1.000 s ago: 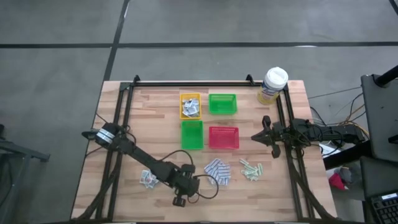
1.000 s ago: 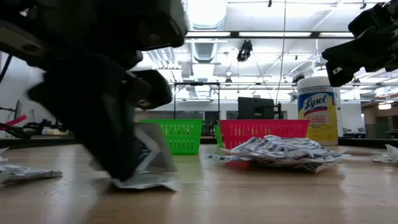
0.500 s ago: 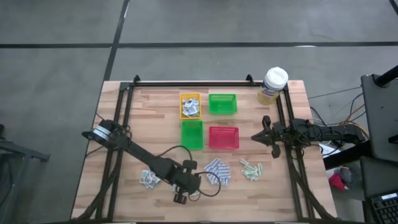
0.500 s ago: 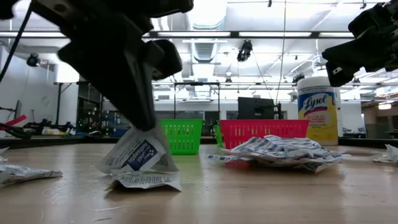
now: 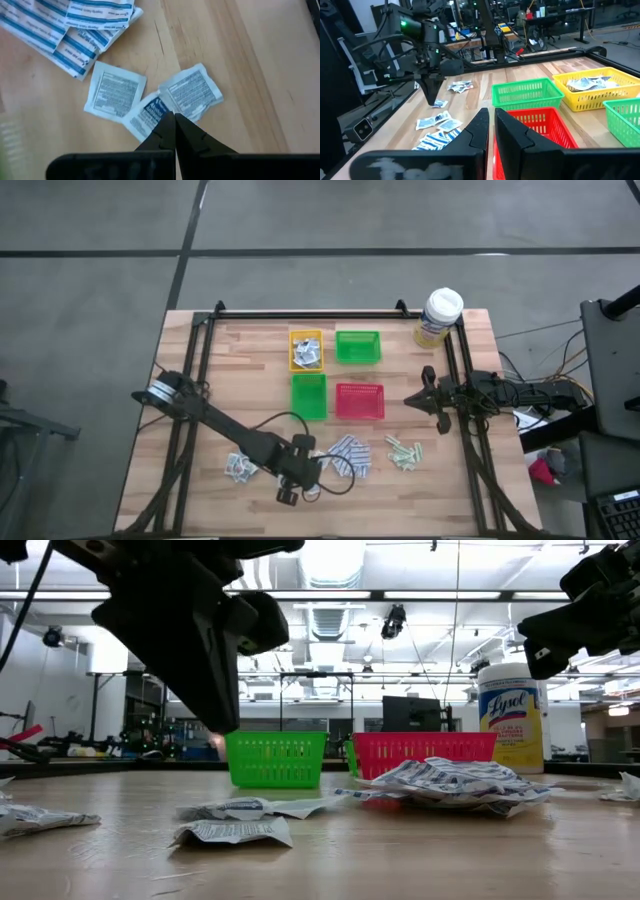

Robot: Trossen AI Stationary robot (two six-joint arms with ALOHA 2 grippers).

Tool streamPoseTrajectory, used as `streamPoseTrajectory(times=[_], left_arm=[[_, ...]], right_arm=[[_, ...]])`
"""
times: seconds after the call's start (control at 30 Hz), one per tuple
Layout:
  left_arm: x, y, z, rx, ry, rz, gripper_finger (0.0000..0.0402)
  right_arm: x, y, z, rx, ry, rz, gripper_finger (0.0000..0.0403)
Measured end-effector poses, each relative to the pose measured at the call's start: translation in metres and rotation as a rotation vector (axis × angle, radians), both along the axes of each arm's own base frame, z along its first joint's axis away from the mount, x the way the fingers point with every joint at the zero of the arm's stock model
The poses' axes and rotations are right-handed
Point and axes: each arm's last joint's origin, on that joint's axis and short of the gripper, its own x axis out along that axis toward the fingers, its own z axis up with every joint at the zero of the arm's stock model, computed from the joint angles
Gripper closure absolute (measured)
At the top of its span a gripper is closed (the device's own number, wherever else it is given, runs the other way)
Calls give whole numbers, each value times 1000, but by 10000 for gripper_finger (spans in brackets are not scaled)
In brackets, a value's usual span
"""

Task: Pick & Place First Aid Supplies
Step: Put the blue alcohol pad into the yellow bin

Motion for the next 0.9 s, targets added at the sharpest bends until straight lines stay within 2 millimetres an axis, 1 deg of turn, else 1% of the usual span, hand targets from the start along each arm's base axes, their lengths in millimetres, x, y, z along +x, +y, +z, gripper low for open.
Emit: streamPoseTrajectory(times=[0.1, 0.43, 0.5, 0.6, 0.73, 0.83, 0.9], left_arm=[[0, 1, 3, 9, 2, -7, 401], [2, 5, 2, 44, -12, -31, 401], [4, 7, 3, 47, -19, -37, 394], [7, 8, 4, 39, -41, -49, 363], [9, 9, 4, 27, -56, -36, 299], [8, 10, 4, 5, -31, 15, 260], [7, 10, 3, -14, -14, 52, 242]], right_arm=[[0, 0, 0, 0, 0, 0, 374], [0, 0, 0, 0, 0, 0, 374], [0, 0, 0, 0, 0, 0, 374], [0, 0, 0, 0, 0, 0, 374], [0, 0, 0, 0, 0, 0, 374], [0, 0, 0, 0, 0, 0, 374], [0, 0, 0, 0, 0, 0, 374]])
